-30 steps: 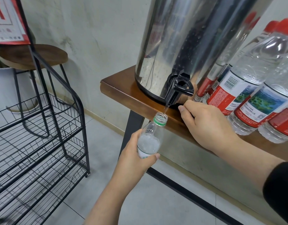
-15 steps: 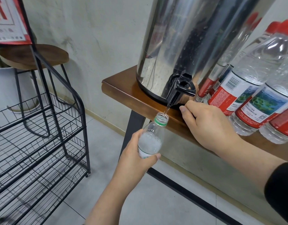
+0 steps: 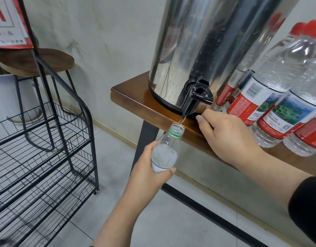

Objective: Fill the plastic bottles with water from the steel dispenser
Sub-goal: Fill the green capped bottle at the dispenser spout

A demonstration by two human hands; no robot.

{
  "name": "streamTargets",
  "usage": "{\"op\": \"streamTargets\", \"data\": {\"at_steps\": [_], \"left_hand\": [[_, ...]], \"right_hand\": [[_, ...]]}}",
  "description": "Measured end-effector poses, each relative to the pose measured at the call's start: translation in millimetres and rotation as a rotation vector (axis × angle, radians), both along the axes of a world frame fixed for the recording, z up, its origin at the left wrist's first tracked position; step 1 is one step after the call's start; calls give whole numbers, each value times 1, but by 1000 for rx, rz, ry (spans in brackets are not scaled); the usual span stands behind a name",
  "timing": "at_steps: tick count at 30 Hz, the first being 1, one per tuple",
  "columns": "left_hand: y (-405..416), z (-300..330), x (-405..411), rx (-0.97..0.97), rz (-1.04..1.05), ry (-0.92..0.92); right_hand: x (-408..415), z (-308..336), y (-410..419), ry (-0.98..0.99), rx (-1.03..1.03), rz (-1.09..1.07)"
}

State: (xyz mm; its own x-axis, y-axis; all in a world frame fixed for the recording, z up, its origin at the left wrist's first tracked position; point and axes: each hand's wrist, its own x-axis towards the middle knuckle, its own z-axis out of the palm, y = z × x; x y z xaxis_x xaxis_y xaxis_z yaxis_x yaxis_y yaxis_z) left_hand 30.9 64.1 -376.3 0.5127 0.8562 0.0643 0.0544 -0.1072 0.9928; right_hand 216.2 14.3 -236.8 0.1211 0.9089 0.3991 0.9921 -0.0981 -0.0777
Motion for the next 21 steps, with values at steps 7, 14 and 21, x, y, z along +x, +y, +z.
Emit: {"op": "streamTargets", "data": {"at_steps": [7, 14, 21], "left_hand": [[1, 0, 0, -1, -5, 3], [1, -1, 0, 3, 0, 0], [2, -2, 1, 3, -8, 5]], "right_hand": [[1, 0, 0, 0, -7, -3], [0, 0, -1, 0, -7, -1], [2, -1, 0, -7, -1, -5]]}}
